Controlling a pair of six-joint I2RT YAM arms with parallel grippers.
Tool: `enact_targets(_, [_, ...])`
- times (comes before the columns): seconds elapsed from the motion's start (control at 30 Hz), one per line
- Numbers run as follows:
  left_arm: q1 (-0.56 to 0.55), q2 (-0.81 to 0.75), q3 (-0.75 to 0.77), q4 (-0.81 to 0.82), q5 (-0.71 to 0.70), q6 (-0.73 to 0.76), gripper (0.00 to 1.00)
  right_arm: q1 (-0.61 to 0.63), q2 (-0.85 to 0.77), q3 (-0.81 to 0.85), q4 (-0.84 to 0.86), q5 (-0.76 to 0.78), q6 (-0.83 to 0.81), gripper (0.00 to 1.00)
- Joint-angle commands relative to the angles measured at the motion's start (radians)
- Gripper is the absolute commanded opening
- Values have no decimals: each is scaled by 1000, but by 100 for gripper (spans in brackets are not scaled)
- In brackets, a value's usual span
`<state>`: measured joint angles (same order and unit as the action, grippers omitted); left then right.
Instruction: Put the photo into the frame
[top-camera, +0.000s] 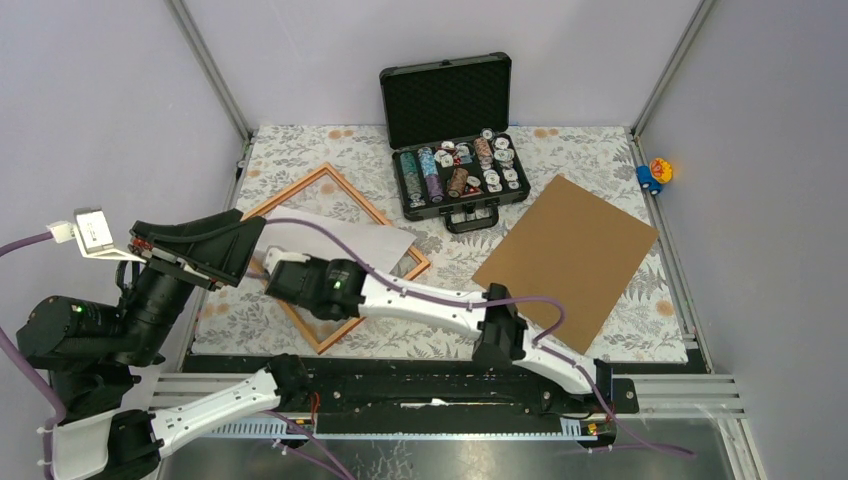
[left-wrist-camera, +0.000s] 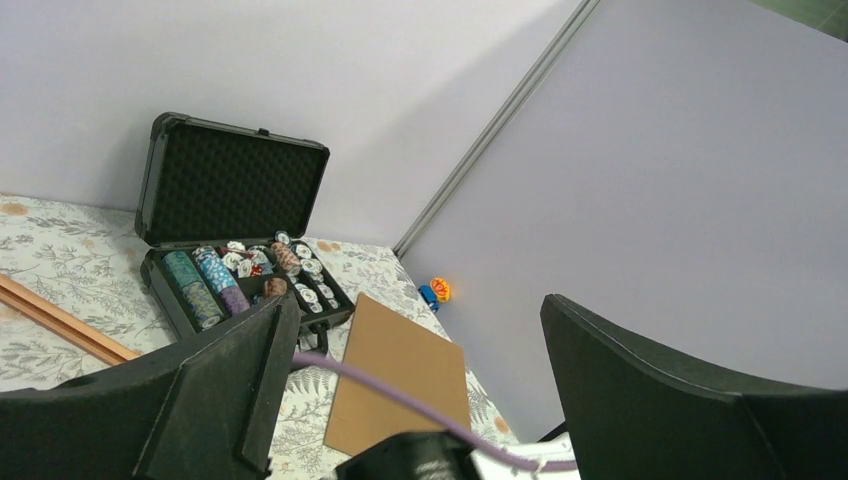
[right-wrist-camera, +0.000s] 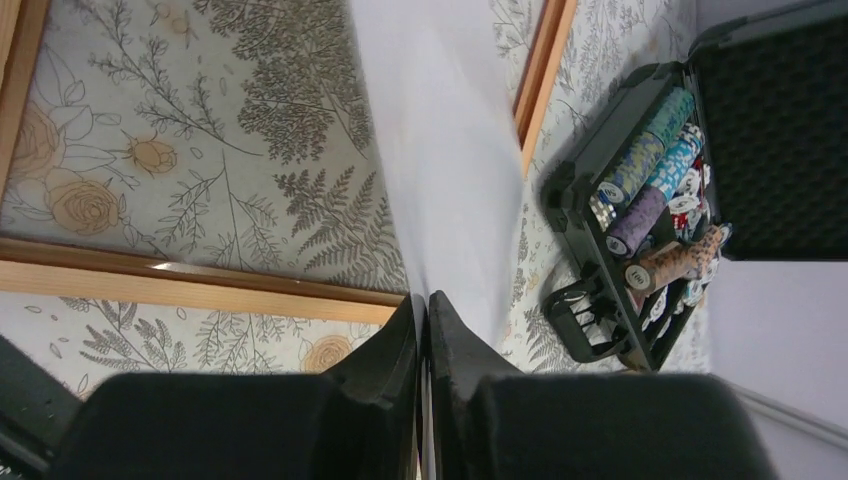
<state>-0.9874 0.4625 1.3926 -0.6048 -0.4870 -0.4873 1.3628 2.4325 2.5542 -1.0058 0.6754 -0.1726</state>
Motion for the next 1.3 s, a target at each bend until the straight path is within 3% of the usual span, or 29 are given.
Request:
enact_targets(0.0, [3,10,0,7,27,8,99,-4,38,3,81,125,-104,11])
enact_targets(0.17, [4,8,-8,9,24,0,99,7,43,-36,100,139,-133,15])
enact_targets(0.27, [4,11,-12,9,24,-1,99,29,59,-27,96,164,-119,7])
enact_targets(0.33, [4,14,-12,9,21,-5,99,47,86,37,52,176,-67,3])
enact_targets(0.5, [4,25,-10,9,19,-17,99,58,76,10,30,152,140,2])
enact_targets(0.63, [4,35,-8,9,19,-23,99,58,118,47,-13,142,210,3])
enact_targets(1.27, [4,57,-14,9,13,-35,99,1,221,72,234,115,149,9])
